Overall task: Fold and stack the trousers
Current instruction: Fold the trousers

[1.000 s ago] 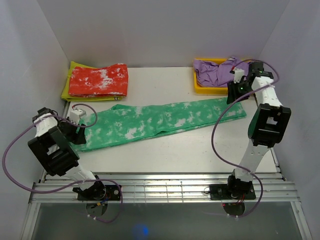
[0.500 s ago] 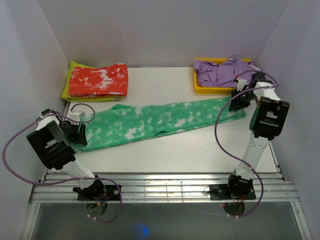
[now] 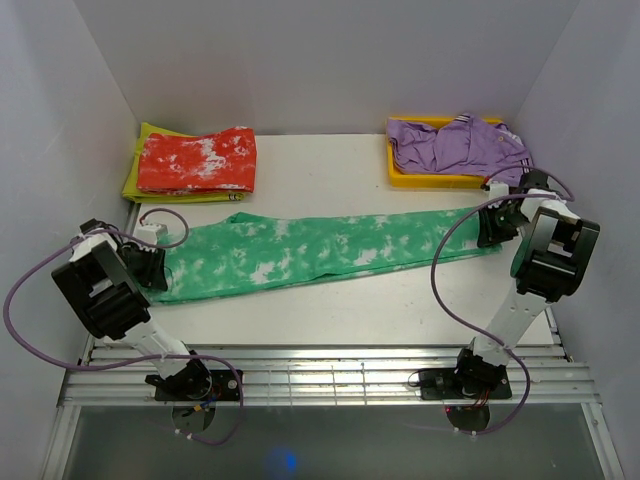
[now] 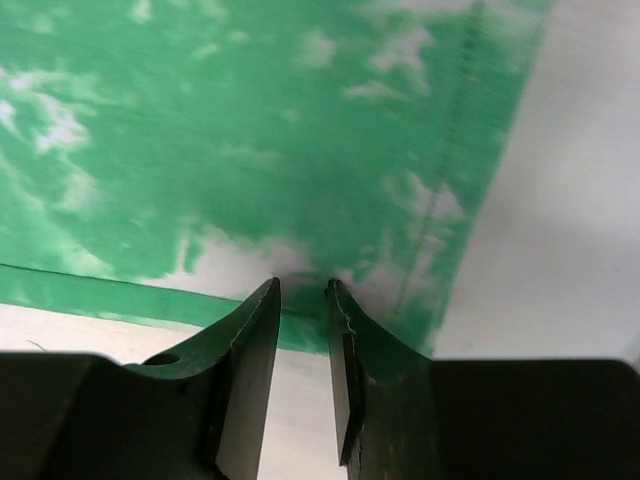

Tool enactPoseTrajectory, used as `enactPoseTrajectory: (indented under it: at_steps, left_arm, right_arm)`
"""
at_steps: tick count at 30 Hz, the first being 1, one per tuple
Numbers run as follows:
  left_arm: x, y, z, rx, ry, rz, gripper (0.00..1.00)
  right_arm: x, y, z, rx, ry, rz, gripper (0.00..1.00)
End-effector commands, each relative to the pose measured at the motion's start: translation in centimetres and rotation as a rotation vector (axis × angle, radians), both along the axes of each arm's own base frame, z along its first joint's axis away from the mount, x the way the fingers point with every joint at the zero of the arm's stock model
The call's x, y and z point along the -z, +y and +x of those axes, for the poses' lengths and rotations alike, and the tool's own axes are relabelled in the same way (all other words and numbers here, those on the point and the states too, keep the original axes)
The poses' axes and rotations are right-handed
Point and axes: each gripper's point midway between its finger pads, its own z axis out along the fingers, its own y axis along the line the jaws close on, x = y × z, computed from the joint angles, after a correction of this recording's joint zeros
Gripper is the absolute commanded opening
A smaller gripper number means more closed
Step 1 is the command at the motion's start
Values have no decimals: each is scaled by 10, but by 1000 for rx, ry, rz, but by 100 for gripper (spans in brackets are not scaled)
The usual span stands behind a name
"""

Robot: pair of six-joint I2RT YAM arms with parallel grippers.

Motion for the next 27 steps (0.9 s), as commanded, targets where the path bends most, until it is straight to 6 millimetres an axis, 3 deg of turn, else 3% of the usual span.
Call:
enactPoseTrajectory:
  at_steps: [1, 6, 8, 12, 15, 16, 19, 23, 24, 26, 27]
  left_arm:
    - [28, 33, -16, -1, 94, 108, 54]
    - [30, 47, -8, -10, 105, 140, 53]
    - [26, 44, -5, 11, 91, 120, 54]
    - [19, 34, -4, 51, 58, 92, 59]
    - [18, 28, -7, 66, 55, 75, 61]
    - [18, 26, -9, 69, 57, 69, 61]
    - [19, 20, -14, 84, 59, 56, 62]
    - [-8, -1, -3, 149, -55, -17, 64]
    - [-29, -1, 9, 170, -125, -10, 68]
    - [-57, -29, 21, 208, -191, -111, 69]
    - [-69, -36, 28, 199, -211, -137, 71]
  right_arm:
    - [40, -68, -47, 77, 219, -199, 33]
    - [34, -83, -37, 41, 205, -251, 33]
    - [26, -73, -37, -12, 192, -203, 32]
    - [-22, -58, -12, -40, 59, -125, 34]
    - [-42, -57, -5, 12, 43, -75, 37]
    - [-56, -60, 6, 20, 9, -75, 39]
    - [-70, -53, 16, 32, -2, -22, 42]
    - [-80, -13, 30, -71, -11, 65, 46]
    - [-87, 16, 37, -133, -40, 104, 47]
    - [-89, 48, 45, -204, -69, 128, 49]
    - [-90, 83, 48, -283, -71, 147, 49]
